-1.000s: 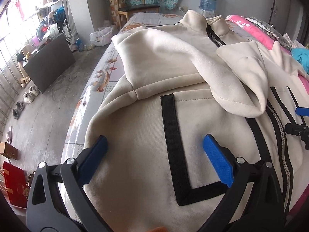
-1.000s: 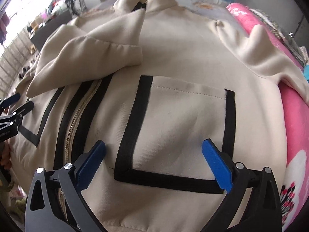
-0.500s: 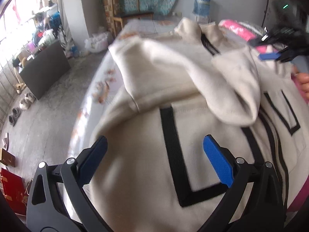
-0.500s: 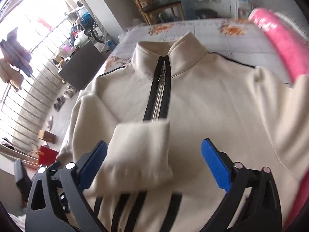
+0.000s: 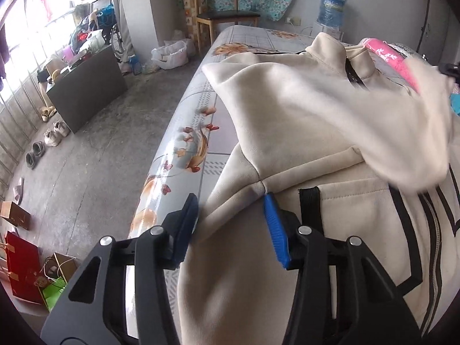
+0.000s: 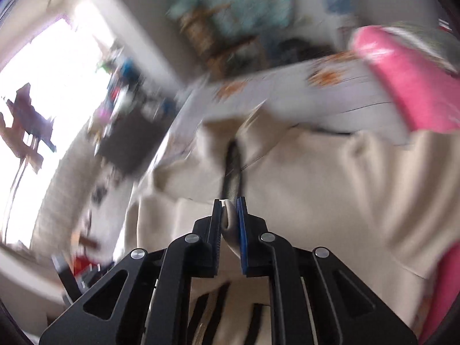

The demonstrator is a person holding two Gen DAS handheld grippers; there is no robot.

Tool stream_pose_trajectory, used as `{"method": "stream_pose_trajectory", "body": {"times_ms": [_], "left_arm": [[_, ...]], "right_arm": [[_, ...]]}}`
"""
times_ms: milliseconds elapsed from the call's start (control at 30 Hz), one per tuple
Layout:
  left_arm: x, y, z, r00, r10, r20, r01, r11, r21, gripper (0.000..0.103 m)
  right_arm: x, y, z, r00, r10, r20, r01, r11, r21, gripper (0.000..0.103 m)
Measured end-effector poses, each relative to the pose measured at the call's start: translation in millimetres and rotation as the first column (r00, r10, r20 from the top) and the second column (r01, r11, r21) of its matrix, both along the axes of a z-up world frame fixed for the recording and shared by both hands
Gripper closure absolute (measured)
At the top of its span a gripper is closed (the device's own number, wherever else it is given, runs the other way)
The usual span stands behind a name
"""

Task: Fold large clothes

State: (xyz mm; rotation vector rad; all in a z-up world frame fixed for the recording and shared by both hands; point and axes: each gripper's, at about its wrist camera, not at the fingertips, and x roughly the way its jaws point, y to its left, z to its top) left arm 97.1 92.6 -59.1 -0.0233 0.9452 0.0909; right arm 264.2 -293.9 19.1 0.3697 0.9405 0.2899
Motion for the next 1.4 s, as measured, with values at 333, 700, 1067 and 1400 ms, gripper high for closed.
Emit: {"method": "stream_pose_trajectory", "body": {"times_ms": [333,700,1067,1400], "left_arm": [[1,-6,1,0.999,-0.037,-0.027,0.038,0.999,0.037,0.061],[2,-3,2,1.000,-0.007,-0.028,0.008,0.999,0.039,0.065],[0,-8,2,1.000,0.008,-0.015,-0.007,0.998,0.060,0.065],[-4,3,0,1.000,0.000,0.008,0.000,1.000,0.007,0.064]], "right_arm": [[-7,-52,-40,0.990,-0.119,-0.068,0.121,0.993,0.017,0.091],[-15,-65,7,0.982,-0.113,0.153,0.118,0.993,-0.026,0.085],[12,38,-79,0.991,0.041,-0.130,-0.103,0.851,-0.515,0.045],[-70,-54,-51,0.974,-0.169,-0.149,0.118,0.946,-0.303,0.045]]}}
